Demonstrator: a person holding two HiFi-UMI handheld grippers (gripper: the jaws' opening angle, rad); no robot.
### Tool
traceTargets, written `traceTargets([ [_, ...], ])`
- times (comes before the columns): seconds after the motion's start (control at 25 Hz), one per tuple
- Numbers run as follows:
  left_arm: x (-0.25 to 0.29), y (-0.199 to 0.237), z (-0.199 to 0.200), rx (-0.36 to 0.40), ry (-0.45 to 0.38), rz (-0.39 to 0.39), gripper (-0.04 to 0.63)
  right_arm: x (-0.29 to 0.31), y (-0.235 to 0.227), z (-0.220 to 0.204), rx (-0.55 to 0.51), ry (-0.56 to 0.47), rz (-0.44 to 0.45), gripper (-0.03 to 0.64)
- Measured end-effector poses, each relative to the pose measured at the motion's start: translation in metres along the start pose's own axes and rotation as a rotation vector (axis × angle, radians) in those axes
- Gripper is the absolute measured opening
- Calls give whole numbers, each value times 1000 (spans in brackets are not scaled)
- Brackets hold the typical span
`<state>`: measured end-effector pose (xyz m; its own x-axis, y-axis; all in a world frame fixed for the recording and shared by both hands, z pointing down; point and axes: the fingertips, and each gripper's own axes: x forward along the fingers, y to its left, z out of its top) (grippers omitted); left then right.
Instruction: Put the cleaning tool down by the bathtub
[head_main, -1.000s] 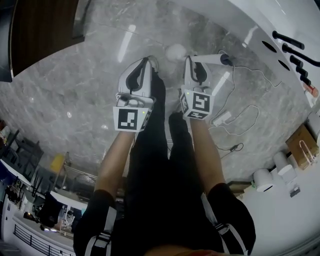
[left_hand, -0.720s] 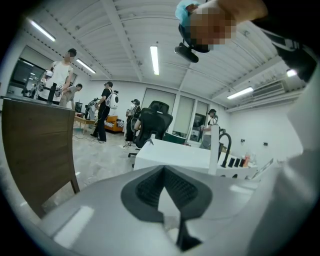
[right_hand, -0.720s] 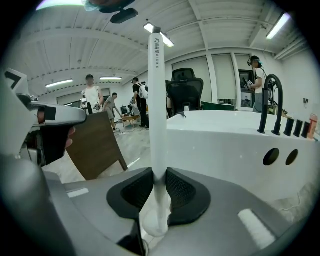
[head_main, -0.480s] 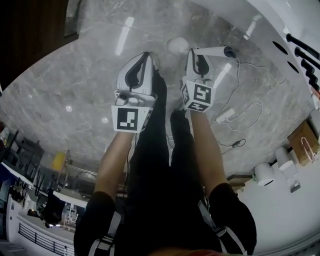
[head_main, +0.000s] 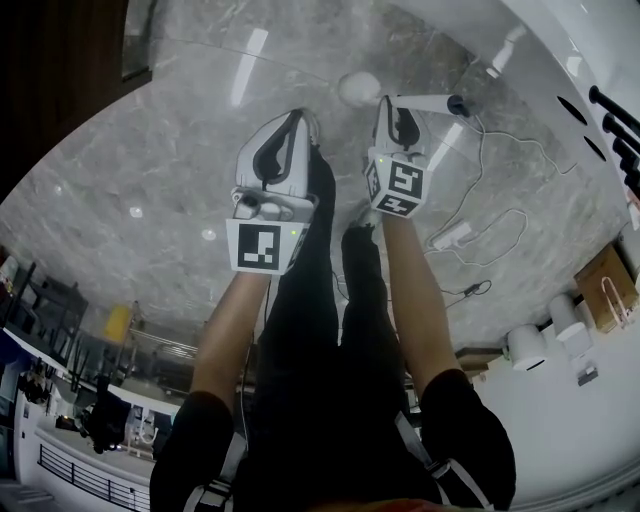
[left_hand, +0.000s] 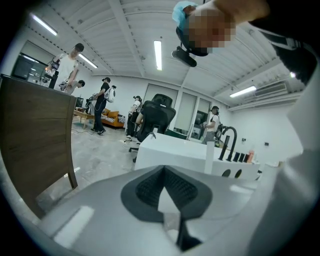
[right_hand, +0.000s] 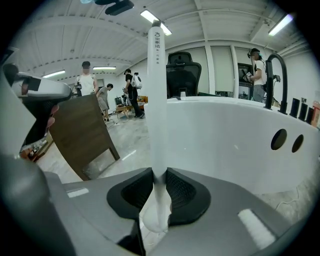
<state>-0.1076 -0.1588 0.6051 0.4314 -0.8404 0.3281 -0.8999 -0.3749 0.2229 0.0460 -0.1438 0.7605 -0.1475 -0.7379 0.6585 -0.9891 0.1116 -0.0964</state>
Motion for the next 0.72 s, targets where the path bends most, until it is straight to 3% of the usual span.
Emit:
traceTargets([
  [0.72, 52, 32, -38, -7, 34, -16, 8, 100, -18, -72, -1, 133, -50, 83],
])
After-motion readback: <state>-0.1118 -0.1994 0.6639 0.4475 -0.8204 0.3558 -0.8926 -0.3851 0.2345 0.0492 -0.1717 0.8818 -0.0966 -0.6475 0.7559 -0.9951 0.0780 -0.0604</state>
